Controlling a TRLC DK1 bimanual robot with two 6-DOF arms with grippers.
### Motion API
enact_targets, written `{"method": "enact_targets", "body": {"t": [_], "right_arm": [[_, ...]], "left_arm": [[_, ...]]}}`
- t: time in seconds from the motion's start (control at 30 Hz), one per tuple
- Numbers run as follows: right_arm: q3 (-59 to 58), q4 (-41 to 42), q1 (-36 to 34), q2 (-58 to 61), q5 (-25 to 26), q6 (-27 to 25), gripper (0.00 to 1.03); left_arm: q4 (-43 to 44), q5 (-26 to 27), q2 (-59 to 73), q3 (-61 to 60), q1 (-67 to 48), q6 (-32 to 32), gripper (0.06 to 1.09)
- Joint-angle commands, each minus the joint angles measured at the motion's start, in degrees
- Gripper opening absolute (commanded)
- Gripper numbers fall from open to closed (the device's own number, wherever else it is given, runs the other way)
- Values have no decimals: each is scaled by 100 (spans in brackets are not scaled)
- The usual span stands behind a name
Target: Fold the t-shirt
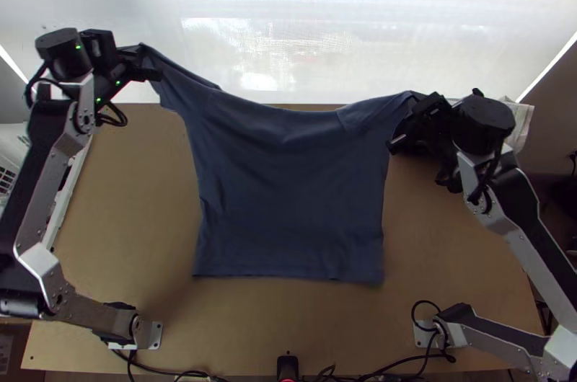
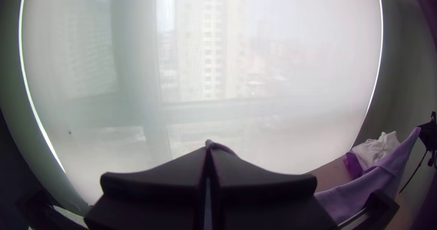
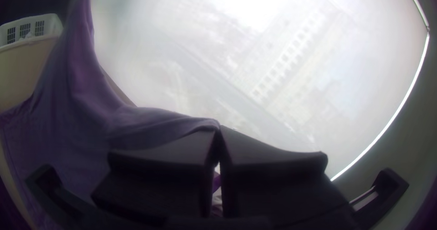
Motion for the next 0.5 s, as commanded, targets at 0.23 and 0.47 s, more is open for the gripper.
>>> {"method": "enact_targets", "body": {"t": [0.23,0.47], "right_arm": [[-425,1289,-1215,1869,-265,156,3],[-443,1614,-1444,2264,-265,174,2]], "left_arm": [[1408,-893,3439,1763,-455,194,10],[986,-1157,4283,2853,-701,194,85]]}}
